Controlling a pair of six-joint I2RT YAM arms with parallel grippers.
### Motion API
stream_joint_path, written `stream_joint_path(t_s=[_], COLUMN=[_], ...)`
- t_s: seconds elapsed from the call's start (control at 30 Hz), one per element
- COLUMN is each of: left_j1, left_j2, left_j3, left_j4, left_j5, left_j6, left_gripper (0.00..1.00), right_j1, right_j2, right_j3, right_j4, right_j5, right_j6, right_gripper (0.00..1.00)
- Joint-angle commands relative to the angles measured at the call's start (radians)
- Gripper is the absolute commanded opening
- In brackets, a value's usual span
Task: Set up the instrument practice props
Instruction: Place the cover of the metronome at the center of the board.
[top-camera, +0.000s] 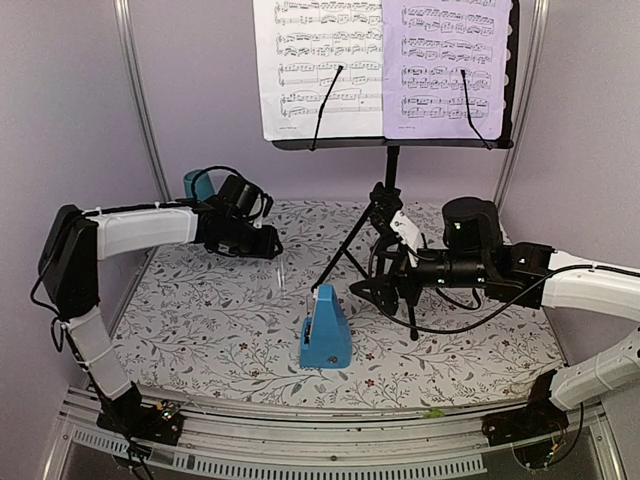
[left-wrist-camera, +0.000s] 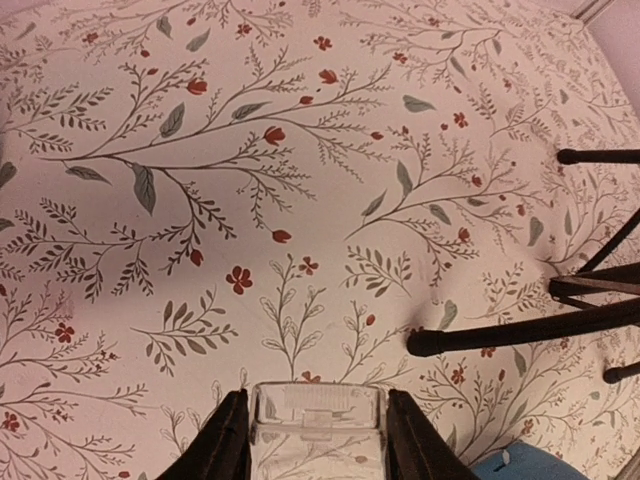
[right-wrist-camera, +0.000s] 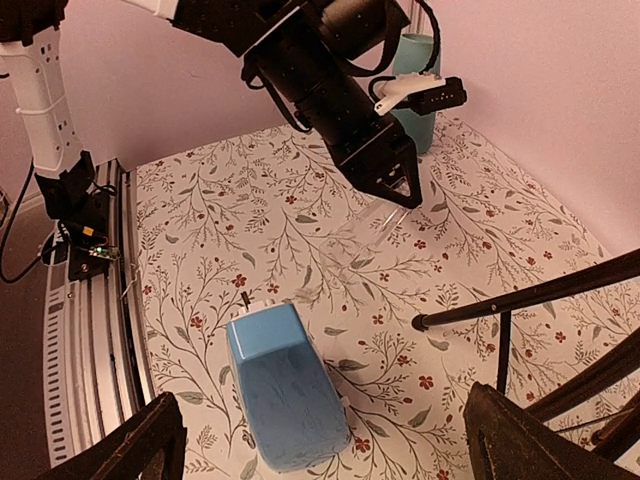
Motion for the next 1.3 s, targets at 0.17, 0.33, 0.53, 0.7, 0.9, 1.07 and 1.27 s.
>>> stream_joint_path(t_s=[0.17,0.33,0.53,0.7,0.9,1.07,1.27], left_j1=[0.065,0.075,0.086,0.091,0.091,0.091,0.051], left_j2=[0.238,0.291,0.309,0.328,0.298,0.214,0.025], left_j3=[0.195,0.212,0.196,0.194,0.191,0.136,-0.041], left_j4=[-0.083,-0.066,-0.007,0.028,0.065,0.102,0.165], left_j5=[0.017,0.023,0.02,0.039,0.07,0.084,0.095], left_j6=[-0.006,-0.006,-0.018,-0.018,0.023,0.053,0.09], left_gripper=[0.15,0.24,0.39,0.53,0.66,0.67,0.68], right_j1=[-0.004,-0.004,-0.004,-0.004,-0.004,-0.004,-0.004], right_j2=[-0.016,0.011,0.047,0.065,0.071,0.068,0.064], right_j3=[-0.053,-0.051,-0.052,-0.058,-0.067,-0.074,-0.078], right_j4=[0.07,0.082,0.103,0.12,0.122,0.115,0.125], right_j5=[-0.007,-0.007,0.014,0.036,0.056,0.079,0.115], right_j6=[0.049,0.053,0.065,0.081,0.089,0.1,0.148], right_gripper=[0.99,0.99,0.99,0.99,0.99,0.99,0.99])
